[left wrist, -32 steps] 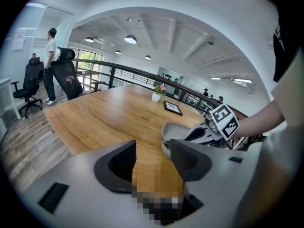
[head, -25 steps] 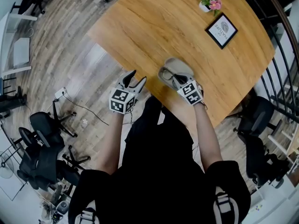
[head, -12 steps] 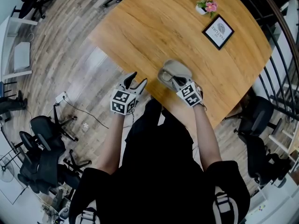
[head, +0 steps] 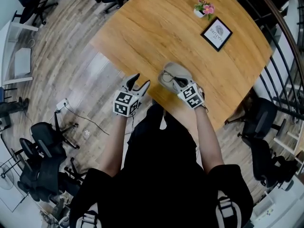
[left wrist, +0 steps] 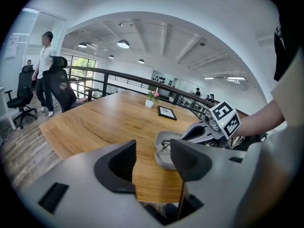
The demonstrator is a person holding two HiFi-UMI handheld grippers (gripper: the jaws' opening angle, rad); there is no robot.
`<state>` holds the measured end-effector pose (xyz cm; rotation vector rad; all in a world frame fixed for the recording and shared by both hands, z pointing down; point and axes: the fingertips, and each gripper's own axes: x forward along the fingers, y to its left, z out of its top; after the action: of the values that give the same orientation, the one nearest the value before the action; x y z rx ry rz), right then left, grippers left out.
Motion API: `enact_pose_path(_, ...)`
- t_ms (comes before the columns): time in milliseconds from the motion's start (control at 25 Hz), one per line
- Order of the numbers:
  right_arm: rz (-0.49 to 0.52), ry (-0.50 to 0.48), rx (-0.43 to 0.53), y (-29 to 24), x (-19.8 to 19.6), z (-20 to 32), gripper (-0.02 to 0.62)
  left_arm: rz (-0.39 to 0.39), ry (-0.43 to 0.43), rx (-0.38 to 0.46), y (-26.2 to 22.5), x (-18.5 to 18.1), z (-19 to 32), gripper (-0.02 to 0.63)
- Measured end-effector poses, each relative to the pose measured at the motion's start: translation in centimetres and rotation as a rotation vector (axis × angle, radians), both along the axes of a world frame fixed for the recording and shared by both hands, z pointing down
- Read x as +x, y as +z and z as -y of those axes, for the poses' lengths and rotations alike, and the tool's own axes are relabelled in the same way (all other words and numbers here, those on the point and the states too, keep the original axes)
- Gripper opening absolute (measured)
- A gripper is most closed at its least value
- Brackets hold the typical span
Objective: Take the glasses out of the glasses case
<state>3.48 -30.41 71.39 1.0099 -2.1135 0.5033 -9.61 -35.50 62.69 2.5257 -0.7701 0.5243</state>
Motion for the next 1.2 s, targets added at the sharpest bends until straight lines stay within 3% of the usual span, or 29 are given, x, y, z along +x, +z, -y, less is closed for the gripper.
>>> enact_pose_path(320,0.016,-0.012,0.059,-2.5,-0.3,-0.2,0.025,0.0,-0.007,0.031,-1.7,0.6,-1.2,0.242)
enact_pose_path(600,0.07,0.025,0.124,-5.3,1.9,-0.4,0.025,0.001,-0.039,0.064,-3.3,1.4,-2.7,0.242)
enact_pose_path(1200,0.069,-0.024,0.216,-9.2,4.7,-3.6,0.025,0.002,-0.104,0.134,-6.9,3.2,-6.7,0.242)
